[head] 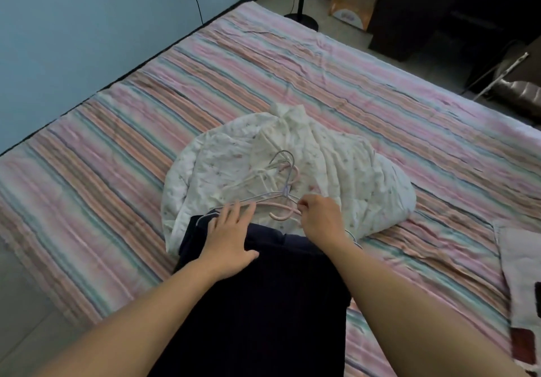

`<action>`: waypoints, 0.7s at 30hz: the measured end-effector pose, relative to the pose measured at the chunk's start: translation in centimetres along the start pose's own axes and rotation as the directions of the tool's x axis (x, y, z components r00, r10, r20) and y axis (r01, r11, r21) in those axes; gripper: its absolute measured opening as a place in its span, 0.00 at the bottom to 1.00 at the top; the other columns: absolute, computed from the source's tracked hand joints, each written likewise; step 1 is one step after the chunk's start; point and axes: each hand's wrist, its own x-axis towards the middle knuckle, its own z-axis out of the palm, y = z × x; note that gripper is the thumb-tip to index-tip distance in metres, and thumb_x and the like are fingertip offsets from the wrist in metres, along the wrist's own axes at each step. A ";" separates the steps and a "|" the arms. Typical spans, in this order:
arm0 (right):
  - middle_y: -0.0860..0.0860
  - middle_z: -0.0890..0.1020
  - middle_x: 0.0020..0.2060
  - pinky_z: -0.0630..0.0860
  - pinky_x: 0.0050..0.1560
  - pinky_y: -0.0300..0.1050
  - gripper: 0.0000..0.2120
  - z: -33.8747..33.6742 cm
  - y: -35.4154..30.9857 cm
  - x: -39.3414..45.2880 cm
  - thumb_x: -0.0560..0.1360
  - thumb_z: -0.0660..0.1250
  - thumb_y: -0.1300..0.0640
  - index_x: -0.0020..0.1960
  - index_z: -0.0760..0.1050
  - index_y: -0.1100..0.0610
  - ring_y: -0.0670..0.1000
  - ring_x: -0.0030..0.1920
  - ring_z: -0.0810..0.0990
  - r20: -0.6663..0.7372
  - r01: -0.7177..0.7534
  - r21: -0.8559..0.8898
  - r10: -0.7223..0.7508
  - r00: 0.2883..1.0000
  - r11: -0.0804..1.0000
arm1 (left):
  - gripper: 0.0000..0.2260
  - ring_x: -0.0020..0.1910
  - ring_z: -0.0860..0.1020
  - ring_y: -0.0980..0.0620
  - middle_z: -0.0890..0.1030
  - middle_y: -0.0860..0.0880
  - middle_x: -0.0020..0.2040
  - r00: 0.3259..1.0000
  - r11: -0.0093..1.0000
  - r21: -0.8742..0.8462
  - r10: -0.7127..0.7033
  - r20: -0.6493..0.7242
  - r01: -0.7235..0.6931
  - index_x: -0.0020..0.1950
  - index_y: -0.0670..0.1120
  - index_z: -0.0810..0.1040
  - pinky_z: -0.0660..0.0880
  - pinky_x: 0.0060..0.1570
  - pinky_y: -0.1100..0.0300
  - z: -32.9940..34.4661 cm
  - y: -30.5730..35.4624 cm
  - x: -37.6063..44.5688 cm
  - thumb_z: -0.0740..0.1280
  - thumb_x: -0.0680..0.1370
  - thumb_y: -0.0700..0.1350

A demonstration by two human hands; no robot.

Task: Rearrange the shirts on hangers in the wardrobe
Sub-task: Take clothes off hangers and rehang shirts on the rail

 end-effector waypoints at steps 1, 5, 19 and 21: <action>0.57 0.83 0.43 0.76 0.45 0.50 0.09 0.7 0.3 0.6 0.77 0.62 0.62 0.48 0.81 0.58 0.61 0.46 0.79 0.004 0.003 -0.020 -0.003 1.000 1.000 | 0.48 0.79 0.40 0.43 0.41 0.49 0.81 0.999 0.999 0.032 -0.021 0.049 0.019 0.80 0.58 0.40 0.48 0.75 0.41 1.2 -0.4 0.3 0.72 0.72 0.60; 0.58 0.81 0.41 0.70 0.39 0.48 0.10 3.3 1.4 1.9 0.74 0.60 0.67 0.48 0.79 0.59 0.61 0.43 0.78 0.021 0.000 -0.096 0.002 1.000 0.995 | 0.48 0.78 0.35 0.43 0.33 0.53 0.79 0.973 0.990 -0.034 -0.128 0.194 0.137 0.79 0.60 0.38 0.47 0.74 0.37 4.5 -2.4 0.7 0.70 0.72 0.63; 0.55 0.80 0.45 0.68 0.40 0.47 0.11 2.1 0.2 0.0 0.75 0.61 0.66 0.55 0.77 0.58 0.60 0.46 0.78 0.053 0.114 -0.077 -0.110 0.993 0.991 | 0.34 0.79 0.52 0.47 0.57 0.47 0.80 0.986 0.970 -0.184 -0.145 0.077 0.157 0.79 0.53 0.59 0.55 0.75 0.51 1.6 -1.9 -0.8 0.69 0.77 0.55; 0.54 0.82 0.50 0.72 0.44 0.49 0.13 0.9 -1.5 -1.8 0.76 0.62 0.64 0.58 0.78 0.57 0.59 0.49 0.79 0.067 0.178 -0.069 -0.174 0.983 0.982 | 0.32 0.78 0.56 0.48 0.61 0.47 0.79 0.990 0.965 -0.218 -0.137 0.039 0.142 0.78 0.53 0.62 0.57 0.75 0.53 0.3 -1.2 -2.6 0.70 0.76 0.53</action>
